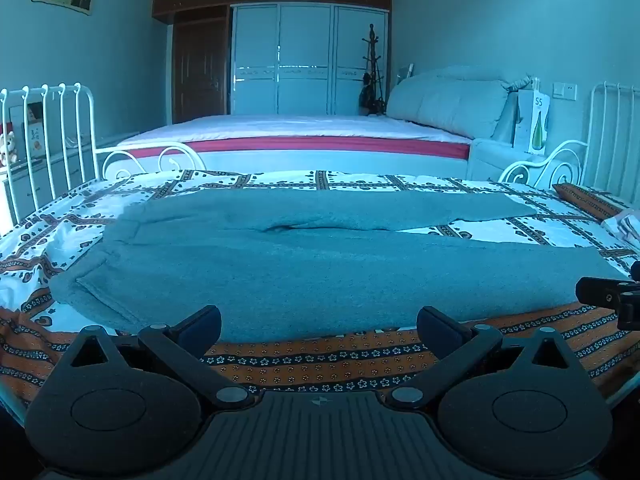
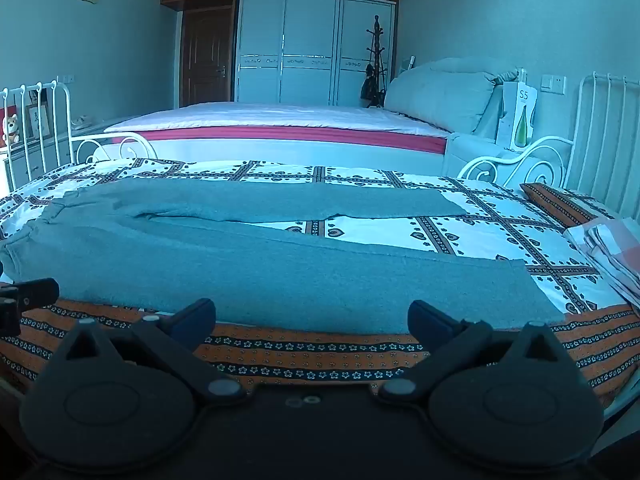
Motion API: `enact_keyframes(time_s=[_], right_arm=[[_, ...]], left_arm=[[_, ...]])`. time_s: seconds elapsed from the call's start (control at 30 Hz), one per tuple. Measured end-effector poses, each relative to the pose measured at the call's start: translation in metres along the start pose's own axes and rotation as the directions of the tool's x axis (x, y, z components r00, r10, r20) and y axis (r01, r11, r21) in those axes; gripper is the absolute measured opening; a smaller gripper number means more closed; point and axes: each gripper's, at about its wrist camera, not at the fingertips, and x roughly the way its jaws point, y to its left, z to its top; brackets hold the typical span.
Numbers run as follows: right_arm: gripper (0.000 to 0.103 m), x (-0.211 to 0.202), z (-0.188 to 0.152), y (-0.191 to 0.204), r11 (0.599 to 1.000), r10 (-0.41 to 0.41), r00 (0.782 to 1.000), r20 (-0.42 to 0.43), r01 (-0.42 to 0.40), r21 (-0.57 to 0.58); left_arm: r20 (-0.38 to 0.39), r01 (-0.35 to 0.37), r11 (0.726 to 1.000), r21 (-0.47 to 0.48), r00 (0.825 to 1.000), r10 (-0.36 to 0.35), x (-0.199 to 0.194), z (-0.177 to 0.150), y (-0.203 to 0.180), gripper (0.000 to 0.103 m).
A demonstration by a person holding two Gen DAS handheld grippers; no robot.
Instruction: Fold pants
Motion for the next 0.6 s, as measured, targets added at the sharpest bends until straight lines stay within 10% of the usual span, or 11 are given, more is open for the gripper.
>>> enact_keyframes(time_s=[0.6], right_arm=[[0.097,0.0015,-0.0002,0.0009,1.0,-0.002,1.0,-0.004,0.002,-0.002]], left_arm=[[-0.009,0.007,1.0,0.001,1.0,-0.007,0.0012,0.0008,-0.0034,0.103]])
